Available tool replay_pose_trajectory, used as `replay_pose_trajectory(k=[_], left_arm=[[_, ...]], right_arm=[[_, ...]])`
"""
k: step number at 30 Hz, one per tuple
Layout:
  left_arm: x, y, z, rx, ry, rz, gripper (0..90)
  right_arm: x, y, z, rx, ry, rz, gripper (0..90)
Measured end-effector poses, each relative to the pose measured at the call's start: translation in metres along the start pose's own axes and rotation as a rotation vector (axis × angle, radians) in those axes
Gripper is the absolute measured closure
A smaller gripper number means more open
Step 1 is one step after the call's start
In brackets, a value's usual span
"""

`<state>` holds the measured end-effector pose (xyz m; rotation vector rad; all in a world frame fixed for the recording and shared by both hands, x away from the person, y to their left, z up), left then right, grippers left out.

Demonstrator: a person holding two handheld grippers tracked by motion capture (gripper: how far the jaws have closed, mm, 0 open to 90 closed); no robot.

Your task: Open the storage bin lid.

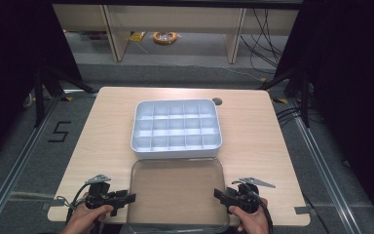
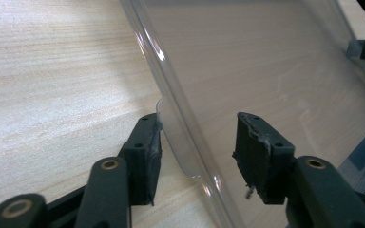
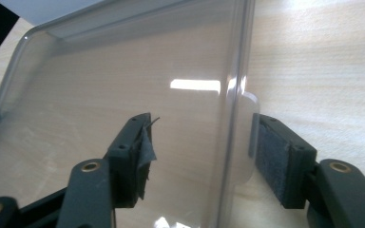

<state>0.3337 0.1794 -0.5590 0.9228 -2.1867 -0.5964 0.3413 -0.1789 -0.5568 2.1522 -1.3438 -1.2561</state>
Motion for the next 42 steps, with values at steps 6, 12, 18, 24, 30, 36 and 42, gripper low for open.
replay_pose_trajectory(k=[6, 12, 18, 24, 30, 36, 42], left_arm=[[-0.005, 0.008, -0.011, 0.089, -0.002, -0.049, 42.0], [-0.005, 0.008, -0.011, 0.088, 0.003, -0.038, 40.3], [-0.005, 0.009, -0.013, 0.101, -0.003, -0.028, 38.1], [-0.004, 0.012, -0.016, 0.126, -0.027, -0.018, 34.5], [-0.002, 0.013, -0.018, 0.128, -0.06, 0.0, 30.8], [0.002, 0.013, -0.019, 0.129, -0.084, 0.01, 26.6], [0.003, 0.013, -0.019, 0.126, -0.089, 0.019, 24.6]], right_arm=[[0.001, 0.004, -0.007, 0.04, 0.006, 0.001, 40.2], [0.0, 0.007, -0.01, 0.063, -0.007, 0.002, 39.3], [-0.002, 0.011, -0.018, 0.116, 0.066, -0.006, 37.7], [-0.004, 0.016, -0.023, 0.144, 0.058, -0.01, 33.2], [-0.003, 0.022, -0.026, 0.146, 0.091, -0.001, 30.1], [-0.002, 0.023, -0.027, 0.156, 0.11, -0.039, 27.2], [0.001, 0.024, -0.029, 0.163, 0.176, -0.042, 25.6]])
Point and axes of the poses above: each handheld gripper's, and its own axes: y roughly backward along the jaws, z roughly out of its underside, x roughly to its right, the point moved 7 cm from there along -y, roughly forward along the jaws, and after that the axes turned 7 degrees about -y, right-handed, at the moved point
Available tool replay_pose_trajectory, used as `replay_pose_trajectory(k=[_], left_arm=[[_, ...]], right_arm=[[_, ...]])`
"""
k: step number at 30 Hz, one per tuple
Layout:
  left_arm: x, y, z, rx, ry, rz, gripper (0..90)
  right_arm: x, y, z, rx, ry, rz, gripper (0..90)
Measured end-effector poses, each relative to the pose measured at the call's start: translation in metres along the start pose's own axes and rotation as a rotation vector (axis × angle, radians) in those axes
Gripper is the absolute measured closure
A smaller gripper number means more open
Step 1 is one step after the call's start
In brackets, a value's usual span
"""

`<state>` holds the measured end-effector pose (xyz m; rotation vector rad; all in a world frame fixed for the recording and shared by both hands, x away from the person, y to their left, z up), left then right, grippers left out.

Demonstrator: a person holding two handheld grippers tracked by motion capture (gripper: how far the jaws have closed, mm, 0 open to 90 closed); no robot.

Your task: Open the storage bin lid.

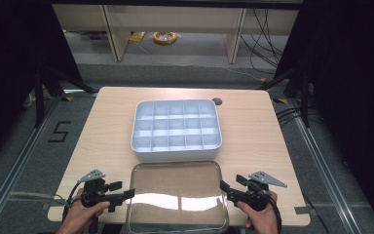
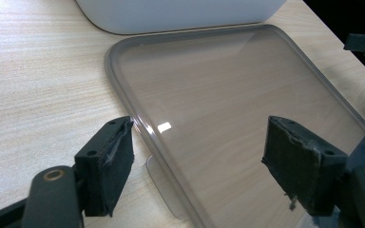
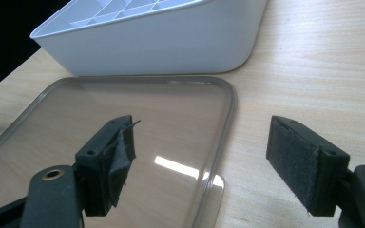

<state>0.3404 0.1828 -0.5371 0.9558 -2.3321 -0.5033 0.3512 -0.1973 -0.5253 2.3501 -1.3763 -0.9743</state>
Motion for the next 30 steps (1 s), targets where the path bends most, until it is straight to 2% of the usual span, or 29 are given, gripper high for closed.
replay_pose_trajectory(k=[3, 4, 5, 7, 8, 9, 10, 11, 17, 18, 19, 20, 21, 23, 24, 25, 26, 27, 28, 30], left_arm=[[0.0, 0.001, 0.0, -0.004, -0.014, -0.001, 24.3], [0.0, 0.001, 0.0, -0.005, -0.019, -0.004, 24.3], [0.0, 0.002, 0.0, -0.002, -0.023, -0.011, 24.2], [0.0, 0.003, 0.001, -0.006, -0.034, -0.01, 24.3], [0.0, 0.003, 0.001, -0.006, -0.039, -0.009, 24.3], [0.0, 0.004, 0.002, -0.011, -0.046, -0.012, 24.3], [0.001, 0.004, 0.003, -0.015, -0.047, -0.015, 24.2], [0.001, 0.004, 0.004, -0.014, -0.051, -0.006, 24.2], [0.004, 0.01, 0.008, -0.017, -0.075, -0.002, 24.1], [0.005, 0.01, 0.008, -0.011, -0.078, 0.016, 24.0], [0.005, 0.01, 0.009, -0.008, -0.073, 0.019, 23.9], [0.005, 0.011, 0.01, -0.016, -0.077, 0.021, 23.8], [0.005, 0.011, 0.01, -0.014, -0.081, 0.025, 23.6], [0.006, 0.01, 0.011, -0.017, -0.092, 0.035, 23.3], [0.006, 0.01, 0.012, -0.019, -0.103, 0.034, 23.2], [0.007, 0.01, 0.012, -0.021, -0.106, 0.042, 23.0], [0.007, 0.01, 0.013, -0.023, -0.105, 0.041, 22.6], [0.007, 0.01, 0.012, -0.017, -0.113, 0.046, 22.3], [0.008, 0.01, 0.012, -0.012, -0.113, 0.049, 21.8], [0.008, 0.011, 0.013, -0.016, -0.127, 0.048, 20.4]], right_arm=[[0.0, 0.0, 0.001, -0.004, 0.004, 0.001, 25.7], [-0.001, 0.001, 0.002, -0.008, -0.014, 0.008, 25.8], [0.001, 0.0, 0.001, -0.009, 0.007, 0.005, 25.8], [0.0, 0.001, 0.001, -0.01, 0.006, 0.011, 25.8], [-0.004, 0.002, 0.004, -0.029, -0.04, 0.01, 25.9], [-0.003, 0.001, 0.004, -0.022, -0.004, 0.016, 25.9], [-0.006, 0.001, 0.005, -0.019, -0.031, 0.006, 25.9], [-0.004, 0.002, 0.005, -0.023, 0.016, 0.012, 25.9], [-0.011, 0.006, 0.013, -0.049, 0.05, 0.003, 25.5], [-0.014, 0.008, 0.016, -0.061, 0.031, -0.009, 25.2], [-0.012, 0.009, 0.016, -0.058, 0.053, -0.007, 25.2], [-0.013, 0.011, 0.017, -0.059, 0.037, -0.009, 25.0], [-0.013, 0.011, 0.018, -0.055, 0.053, -0.019, 24.6], [-0.014, 0.013, 0.021, -0.062, 0.035, -0.003, 23.4], [-0.017, 0.015, 0.023, -0.078, 0.013, -0.013, 23.3], [-0.013, 0.014, 0.023, -0.075, 0.057, -0.006, 23.2], [-0.015, 0.015, 0.025, -0.083, 0.047, -0.008, 23.0], [-0.013, 0.013, 0.024, -0.07, 0.084, -0.012, 22.9], [-0.015, 0.016, 0.025, -0.076, 0.069, -0.016, 22.9], [-0.014, 0.017, 0.026, -0.077, 0.074, -0.009, 22.8]])
Point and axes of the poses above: each handheld gripper's, and its own axes: y roughly backward along the jaws, z roughly out of its underside, x roughly to its right, the point moved 7 cm from there along -y, roughly forward along the jaws, and after that the axes turned 7 degrees about -y, right-handed, at the moved point
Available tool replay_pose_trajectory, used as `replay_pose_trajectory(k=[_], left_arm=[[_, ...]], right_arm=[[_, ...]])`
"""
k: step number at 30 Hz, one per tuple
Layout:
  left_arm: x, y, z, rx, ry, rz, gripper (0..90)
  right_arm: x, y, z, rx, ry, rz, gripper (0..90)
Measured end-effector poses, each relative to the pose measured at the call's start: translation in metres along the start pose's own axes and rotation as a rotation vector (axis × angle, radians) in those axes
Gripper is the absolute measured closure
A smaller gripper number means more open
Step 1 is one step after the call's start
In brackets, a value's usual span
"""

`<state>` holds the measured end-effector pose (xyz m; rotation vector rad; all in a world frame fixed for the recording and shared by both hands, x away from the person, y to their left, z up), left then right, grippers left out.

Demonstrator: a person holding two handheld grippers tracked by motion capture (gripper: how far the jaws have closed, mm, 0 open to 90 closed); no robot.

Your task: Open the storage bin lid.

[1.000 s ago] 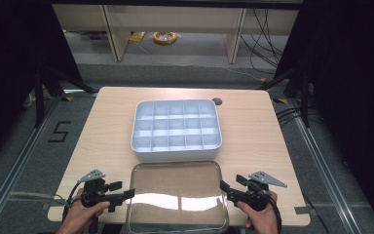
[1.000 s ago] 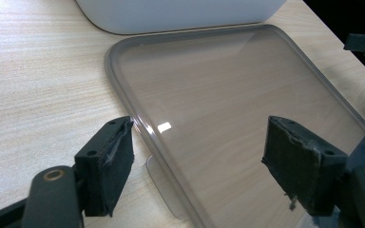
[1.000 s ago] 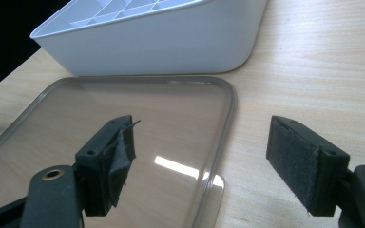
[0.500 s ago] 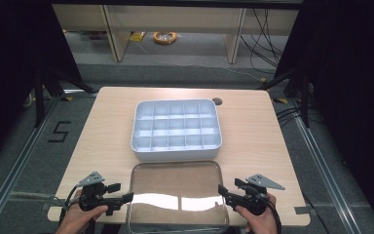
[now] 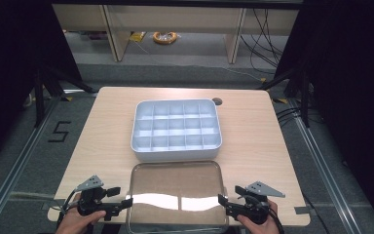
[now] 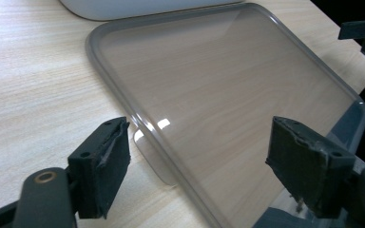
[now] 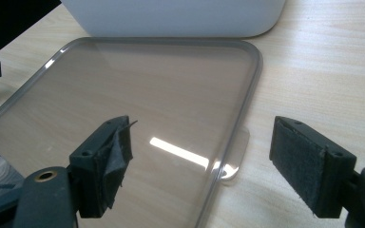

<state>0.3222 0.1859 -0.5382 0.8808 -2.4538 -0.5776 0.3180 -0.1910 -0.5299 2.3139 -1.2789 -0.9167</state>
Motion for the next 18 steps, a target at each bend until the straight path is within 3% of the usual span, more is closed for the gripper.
replay_pose_trajectory(k=[1, 2, 4, 5, 8, 9, 10, 11, 12, 13, 14, 17, 18], left_arm=[[0.001, 0.0, 0.001, -0.004, 0.003, -0.002, 19.6], [0.002, 0.0, 0.001, -0.003, 0.005, -0.006, 18.8], [0.003, 0.001, 0.003, -0.012, 0.004, -0.006, 17.4], [0.004, 0.001, 0.003, -0.009, 0.011, -0.01, 17.1], [0.004, 0.003, 0.005, -0.01, 0.007, -0.015, 14.4], [0.005, 0.004, 0.006, -0.014, 0.005, -0.015, 14.5], [0.005, 0.005, 0.006, -0.009, 0.004, -0.016, 14.3], [0.006, 0.005, 0.007, -0.012, 0.006, -0.013, 14.5], [0.006, 0.006, 0.008, -0.015, 0.005, -0.013, 14.4], [0.007, 0.007, 0.009, -0.02, 0.006, -0.01, 14.5], [0.008, 0.006, 0.01, -0.013, 0.008, -0.009, 14.5], [0.009, 0.008, 0.012, -0.014, 0.01, -0.013, 14.5], [0.009, 0.008, 0.012, -0.007, -0.009, 0.001, 14.4]], right_arm=[[-0.002, 0.0, 0.002, -0.008, -0.033, 0.007, 22.8], [0.001, 0.001, 0.002, -0.004, 0.002, 0.011, 22.7], [-0.002, 0.004, 0.005, -0.024, -0.042, 0.015, 22.9], [0.001, 0.003, 0.004, -0.016, -0.004, 0.022, 23.0], [0.001, 0.004, 0.008, -0.026, -0.019, 0.019, 22.9], [0.002, 0.004, 0.007, -0.025, 0.002, 0.021, 22.8], [0.0, 0.007, 0.01, -0.034, -0.041, 0.031, 22.8], [0.003, 0.007, 0.009, -0.022, -0.004, 0.037, 22.9], [0.002, 0.007, 0.01, -0.018, -0.016, 0.025, 22.9], [-0.002, 0.008, 0.013, -0.036, -0.065, 0.025, 22.9], [0.002, 0.009, 0.013, -0.033, -0.03, 0.02, 22.9], [0.0, 0.011, 0.015, -0.031, -0.042, 0.011, 23.0], [-0.004, 0.013, 0.018, -0.049, -0.093, 0.024, 23.0]])
Point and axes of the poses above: each handheld gripper's, and its own axes: y roughly backward along the jaws, z roughly out of its underside, x roughly to its right, the point moved 7 cm from there along -y, roughly forward along the jaws, and after that the axes turned 7 degrees about -y, right-handed, at the moved point
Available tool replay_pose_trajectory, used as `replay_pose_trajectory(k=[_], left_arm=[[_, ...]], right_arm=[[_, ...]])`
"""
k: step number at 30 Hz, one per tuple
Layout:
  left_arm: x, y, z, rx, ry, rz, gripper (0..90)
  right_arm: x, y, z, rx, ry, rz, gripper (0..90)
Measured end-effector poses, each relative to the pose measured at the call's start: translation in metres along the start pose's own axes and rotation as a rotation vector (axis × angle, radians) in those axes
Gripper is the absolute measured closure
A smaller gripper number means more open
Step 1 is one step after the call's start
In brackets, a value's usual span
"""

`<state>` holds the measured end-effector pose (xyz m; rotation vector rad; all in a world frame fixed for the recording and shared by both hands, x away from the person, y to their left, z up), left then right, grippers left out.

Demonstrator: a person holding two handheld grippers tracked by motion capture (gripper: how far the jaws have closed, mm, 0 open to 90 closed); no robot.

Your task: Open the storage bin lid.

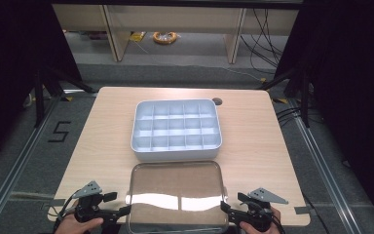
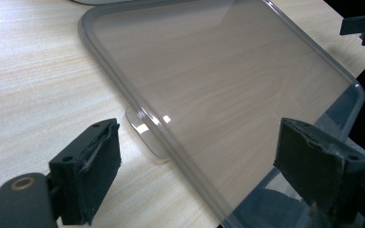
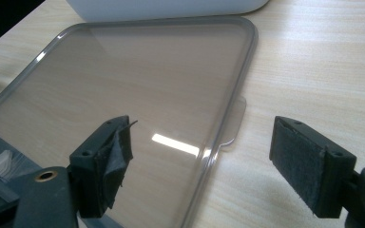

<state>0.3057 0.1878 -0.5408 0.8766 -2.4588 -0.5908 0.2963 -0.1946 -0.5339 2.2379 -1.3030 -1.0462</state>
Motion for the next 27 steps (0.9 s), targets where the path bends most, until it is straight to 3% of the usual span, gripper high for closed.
replay_pose_trajectory(k=[2, 4, 7, 8, 9, 11, 15, 17, 18, 19, 20, 24, 25, 26, 27], left_arm=[[0.0023, 0.0019, 0.0014, -0.004, 0.01, 0.001, 14.5], [0.0059, 0.003, 0.0026, -0.005, 0.013, 0.001, 14.5], [0.009, 0.0034, 0.0027, 0.002, 0.015, -0.001, 14.5], [0.0091, 0.0035, 0.0028, 0.002, 0.011, 0.0, 14.5], [0.0076, 0.0032, 0.0025, 0.004, -0.009, -0.002, 14.5], [0.0106, 0.0037, 0.0042, -0.01, 0.025, -0.001, 14.5], [0.0096, 0.0037, 0.0041, -0.014, 0.027, -0.006, 14.5], [0.0094, 0.0036, 0.0043, -0.017, 0.025, -0.005, 14.5], [0.0094, 0.0036, 0.0045, -0.02, 0.025, -0.004, 14.5], [0.0094, 0.0036, 0.0047, -0.024, 0.026, -0.004, 14.5], [0.0094, 0.0032, 0.0048, -0.023, 0.028, -0.003, 14.6], [0.0088, 0.0036, 0.005, -0.03, 0.034, -0.006, 14.7], [0.0087, 0.0035, 0.005, -0.03, 0.036, -0.008, 14.7], [0.0086, 0.0036, 0.0053, -0.035, 0.036, -0.006, 14.7], [0.0085, 0.0032, 0.0055, -0.034, 0.036, -0.008, 14.7]], right_arm=[[0.0033, -0.0024, -0.0016, 0.035, 0.05, -0.006, 23.0], [-0.0007, -0.0008, 0.0022, 0.022, 0.006, -0.012, 22.9], [0.0014, 0.001, 0.0032, 0.018, 0.045, -0.005, 22.9], [-0.0025, 0.001, 0.0049, 0.02, 0.0, -0.02, 22.9], [-0.001, 0.0019, 0.0049, 0.016, 0.023, -0.022, 22.9], [0.0001, 0.0002, 0.0037, 0.042, 0.04, -0.015, 23.0], [0.0015, 0.0004, 0.0049, 0.018, 0.046, -0.006, 23.1], [-0.0011, 0.0002, 0.0051, 0.02, 0.028, -0.046, 23.2], [-0.0035, 0.0014, 0.0067, 0.005, -0.007, -0.039, 23.2], [0.0017, 0.0003, 0.0051, 0.016, 0.046, -0.019, 23.2], [0.0012, -0.0004, 0.0057, 0.009, 0.025, -0.011, 23.2], [0.0031, -0.0001, 0.0058, 0.005, 0.016, -0.026, 23.2], [0.0001, 0.0012, 0.0077, -0.012, -0.034, -0.021, 23.2], [0.003, -0.0001, 0.0063, 0.001, -0.004, -0.024, 23.1], [0.0026, -0.0009, 0.0059, 0.005, -0.002, -0.047, 23.1]])
Point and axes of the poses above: each handheld gripper's, and its own axes: y roughly backward along the jaws, z roughly out of its underside, x roughly to its right, the point moved 7 cm from there along -y, roughly forward along the jaws, and after that the axes turned 7 degrees about -y, right-handed, at the moved point
